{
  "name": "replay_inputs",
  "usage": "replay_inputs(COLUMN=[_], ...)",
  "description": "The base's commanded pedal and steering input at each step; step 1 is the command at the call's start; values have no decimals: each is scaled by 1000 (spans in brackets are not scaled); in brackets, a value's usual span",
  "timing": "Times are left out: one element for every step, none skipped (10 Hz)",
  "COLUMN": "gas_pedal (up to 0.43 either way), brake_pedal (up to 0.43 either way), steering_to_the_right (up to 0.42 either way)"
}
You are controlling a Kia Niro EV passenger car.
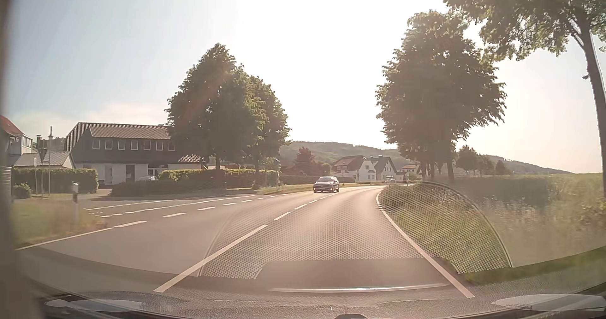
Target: Follow the waypoints while adhering to traffic rules and regulations
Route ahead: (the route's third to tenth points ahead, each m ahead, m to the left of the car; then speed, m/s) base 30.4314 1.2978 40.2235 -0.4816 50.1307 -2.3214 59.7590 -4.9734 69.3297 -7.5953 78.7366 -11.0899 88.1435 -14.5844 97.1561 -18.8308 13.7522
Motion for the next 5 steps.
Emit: replay_inputs(gas_pedal=[209, 209, 220, 220, 220], brake_pedal=[0, 0, 0, 0, 0], steering_to_the_right=[21, 23, 24, 25, 26])
